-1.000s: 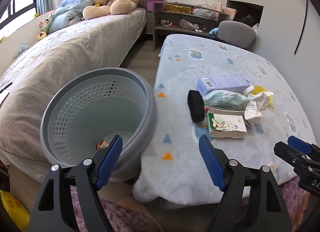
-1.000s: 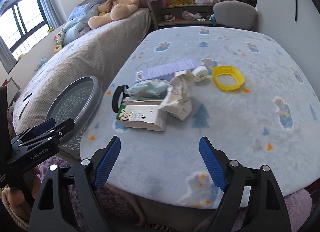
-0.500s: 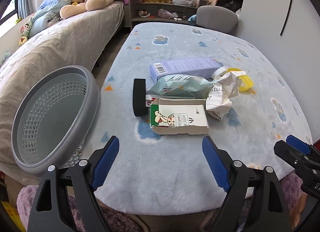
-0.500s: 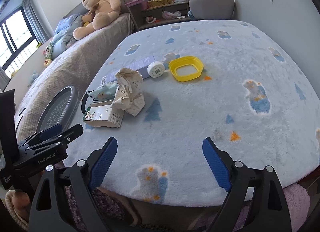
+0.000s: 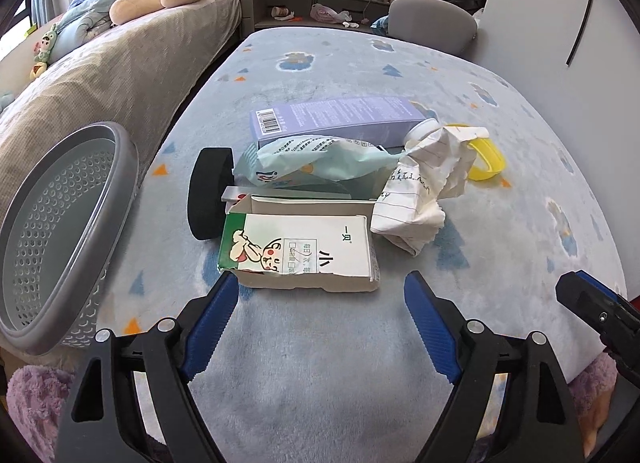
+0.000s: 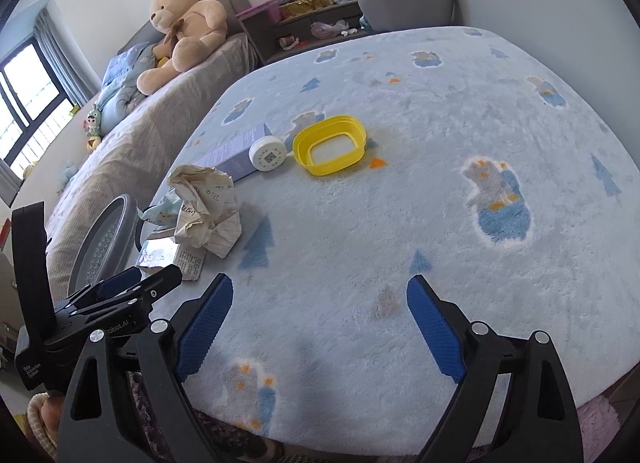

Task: Collect trash
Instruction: 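Grasp the yellow lid with the right tool while the left tool grasps the milk carton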

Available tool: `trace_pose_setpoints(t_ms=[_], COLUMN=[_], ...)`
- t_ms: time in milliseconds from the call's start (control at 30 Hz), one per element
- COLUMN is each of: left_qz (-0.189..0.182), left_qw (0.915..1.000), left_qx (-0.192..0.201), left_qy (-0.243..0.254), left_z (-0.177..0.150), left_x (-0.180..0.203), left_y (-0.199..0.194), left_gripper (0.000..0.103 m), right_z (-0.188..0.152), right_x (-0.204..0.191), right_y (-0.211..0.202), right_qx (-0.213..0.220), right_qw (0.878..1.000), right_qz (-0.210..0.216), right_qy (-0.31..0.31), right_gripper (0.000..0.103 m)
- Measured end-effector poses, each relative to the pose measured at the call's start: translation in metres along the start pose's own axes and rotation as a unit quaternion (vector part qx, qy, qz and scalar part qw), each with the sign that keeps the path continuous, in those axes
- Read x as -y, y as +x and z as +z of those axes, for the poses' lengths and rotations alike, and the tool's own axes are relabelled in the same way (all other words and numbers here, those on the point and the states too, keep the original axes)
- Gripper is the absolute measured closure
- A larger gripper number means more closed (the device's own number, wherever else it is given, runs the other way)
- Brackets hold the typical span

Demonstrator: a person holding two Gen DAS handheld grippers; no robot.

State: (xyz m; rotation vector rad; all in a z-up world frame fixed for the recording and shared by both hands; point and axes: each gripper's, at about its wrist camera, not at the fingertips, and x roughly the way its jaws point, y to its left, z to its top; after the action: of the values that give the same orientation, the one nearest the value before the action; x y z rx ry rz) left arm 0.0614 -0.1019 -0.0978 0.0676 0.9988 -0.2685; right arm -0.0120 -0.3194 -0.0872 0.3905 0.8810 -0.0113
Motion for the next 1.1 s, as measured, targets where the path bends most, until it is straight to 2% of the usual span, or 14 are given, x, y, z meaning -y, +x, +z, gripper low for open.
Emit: trace_pose_setpoints(t_ms=[167,433,633,700,833,900,967,1100], left_qz=[0.022,0.035,0.035,0.026,0.021,0.017,0.017,0.013], left_qw=[0.9997,0.9992,0.9993,0.9996,0.9998,0.9998,0.9999,0.9999], left_qx=[0.001,-0.002,0.005,-0.001,0.001,0.000,0.000,0.001], left_qy=[-0.006,-0.019,-0.011,-0.008,-0.002,-0.002,-0.002,-0.008], left_z=[0.003,0.012,0.010,0.008,0.005,0.004,0.002,0.000], left_x=[0.001,0.001,0.003,0.003,0.004,0.003,0.002,-0.003], left_y=[0.009,0.021,0.021,0.021,0.017,0.014,0.012,0.006], left_gripper=[0.022,0.022,0.024,0.040,0.048,0.057,0.057,0.066], right_z=[0.005,0.010,0.017,0.021,0.030,0.033,0.036,0.043], right_x=[0.010,0.021,0.023,0.024,0.026,0.026,0.026,0.024], right_y=[0.006,0.011,0.014,0.016,0.023,0.029,0.034,0.045], right_qx=[-0.003,-0.003,0.000,0.002,0.000,-0.004,-0.009,-0.015], right_qw=[1.000,1.000,1.000,1.000,1.000,1.000,1.000,1.000], right_qz=[0.007,0.014,0.015,0.013,0.008,0.007,0.008,0.004], right_qy=[0.006,0.016,0.015,0.014,0.007,0.004,0.000,-0.010], right_gripper=[0.016,0.016,0.016,0.016,0.016,0.016,0.016,0.016])
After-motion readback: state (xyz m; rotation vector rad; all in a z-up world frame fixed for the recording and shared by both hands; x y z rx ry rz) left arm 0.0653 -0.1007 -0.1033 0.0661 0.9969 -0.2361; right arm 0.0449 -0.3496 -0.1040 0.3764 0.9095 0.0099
